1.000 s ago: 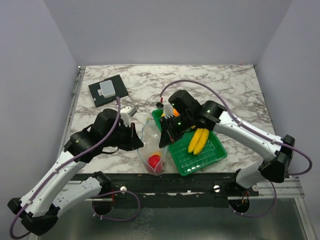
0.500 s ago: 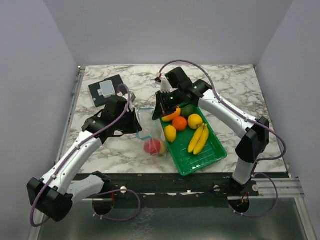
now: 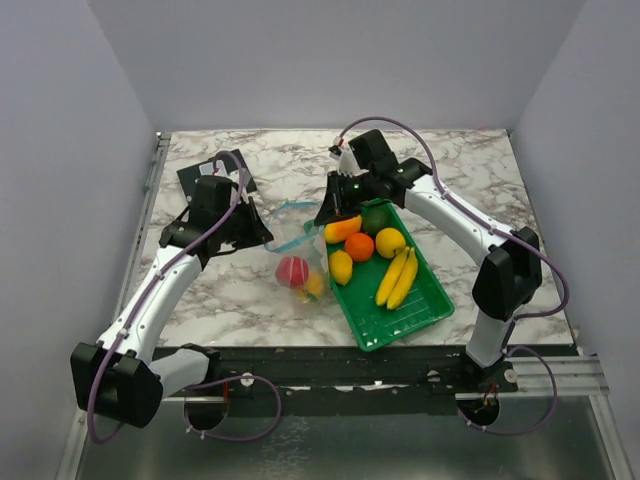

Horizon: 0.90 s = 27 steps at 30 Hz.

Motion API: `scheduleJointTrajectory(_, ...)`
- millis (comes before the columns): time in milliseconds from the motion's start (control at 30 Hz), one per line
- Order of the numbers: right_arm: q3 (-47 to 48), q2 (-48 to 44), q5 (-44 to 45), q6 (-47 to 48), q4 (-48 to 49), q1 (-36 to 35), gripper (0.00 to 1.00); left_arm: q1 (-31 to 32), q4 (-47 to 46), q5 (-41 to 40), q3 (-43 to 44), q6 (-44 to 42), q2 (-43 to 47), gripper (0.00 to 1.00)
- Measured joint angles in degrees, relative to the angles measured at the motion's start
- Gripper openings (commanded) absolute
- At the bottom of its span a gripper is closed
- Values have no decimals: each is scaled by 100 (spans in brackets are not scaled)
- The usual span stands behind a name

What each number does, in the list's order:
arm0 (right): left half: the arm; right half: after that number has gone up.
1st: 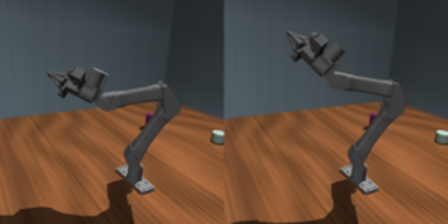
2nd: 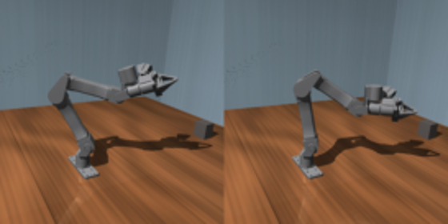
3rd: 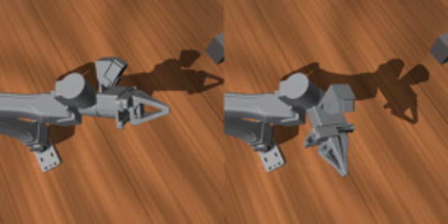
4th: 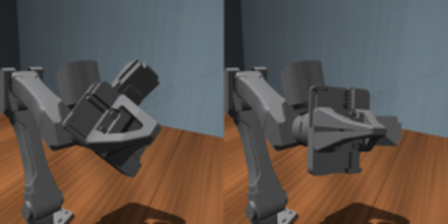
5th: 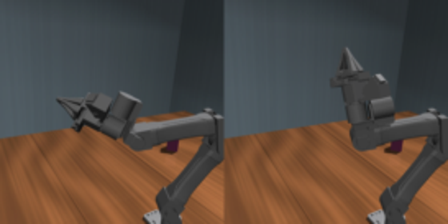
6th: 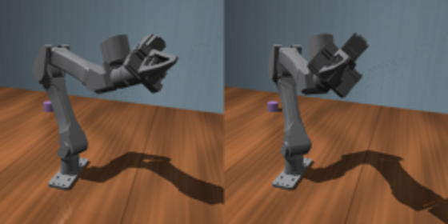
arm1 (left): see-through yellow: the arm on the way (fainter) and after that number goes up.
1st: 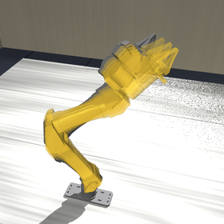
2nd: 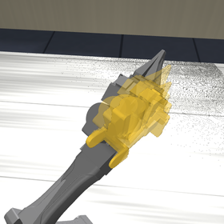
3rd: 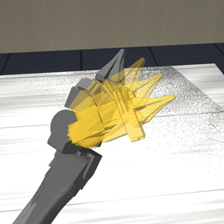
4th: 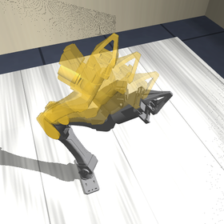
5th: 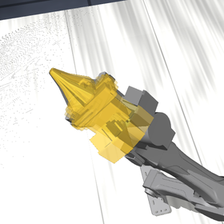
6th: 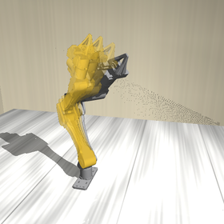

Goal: Place the food in the zip-top bag and seal the zipper
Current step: Adjust the zipper food storage bag at the center of the board.

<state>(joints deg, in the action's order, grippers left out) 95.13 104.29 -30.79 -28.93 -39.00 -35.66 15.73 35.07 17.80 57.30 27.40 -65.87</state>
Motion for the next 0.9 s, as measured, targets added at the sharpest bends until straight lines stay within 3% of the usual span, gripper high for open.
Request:
scheduleJointTrajectory(400,-13,157,-66,-105,297,127,1,-79,-26,87,262,-142,-404,0)
scheduleJointTrajectory(900,-57,-238,-44,186,398,105,1,-101,-2,269,826,-291,81,0)
